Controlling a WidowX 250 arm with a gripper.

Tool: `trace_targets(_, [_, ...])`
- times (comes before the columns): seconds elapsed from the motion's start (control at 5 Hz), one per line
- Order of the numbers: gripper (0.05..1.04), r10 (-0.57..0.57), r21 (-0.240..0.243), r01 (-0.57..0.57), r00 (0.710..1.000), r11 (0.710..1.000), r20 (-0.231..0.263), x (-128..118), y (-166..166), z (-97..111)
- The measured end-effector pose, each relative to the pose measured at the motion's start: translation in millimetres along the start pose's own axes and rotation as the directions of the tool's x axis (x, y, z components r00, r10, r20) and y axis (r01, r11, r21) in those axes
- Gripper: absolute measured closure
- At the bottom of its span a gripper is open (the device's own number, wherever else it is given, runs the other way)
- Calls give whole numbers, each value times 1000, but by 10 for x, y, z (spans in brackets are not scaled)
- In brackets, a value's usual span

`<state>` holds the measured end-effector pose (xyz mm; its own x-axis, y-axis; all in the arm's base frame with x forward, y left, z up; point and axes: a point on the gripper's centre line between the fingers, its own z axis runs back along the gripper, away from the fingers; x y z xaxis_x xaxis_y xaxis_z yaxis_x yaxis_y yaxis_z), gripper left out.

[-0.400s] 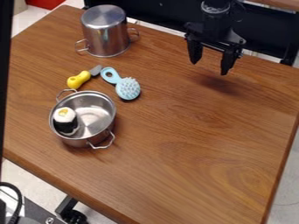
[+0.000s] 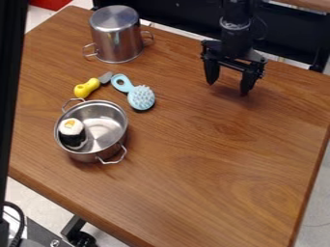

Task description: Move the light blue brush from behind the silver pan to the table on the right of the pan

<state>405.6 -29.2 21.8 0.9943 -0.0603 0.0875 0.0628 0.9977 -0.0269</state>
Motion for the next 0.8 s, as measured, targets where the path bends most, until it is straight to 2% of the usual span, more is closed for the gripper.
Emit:
trace_targets(0.2, [83,18,-1,-18,999,1000,-32,-110,53,-71])
trace_targets(0.4, [83,39,4,-39,999,999,1,-104,103,89])
trace_targets(0.8, [83,186,7,-186,982,983,33,-236,381,300])
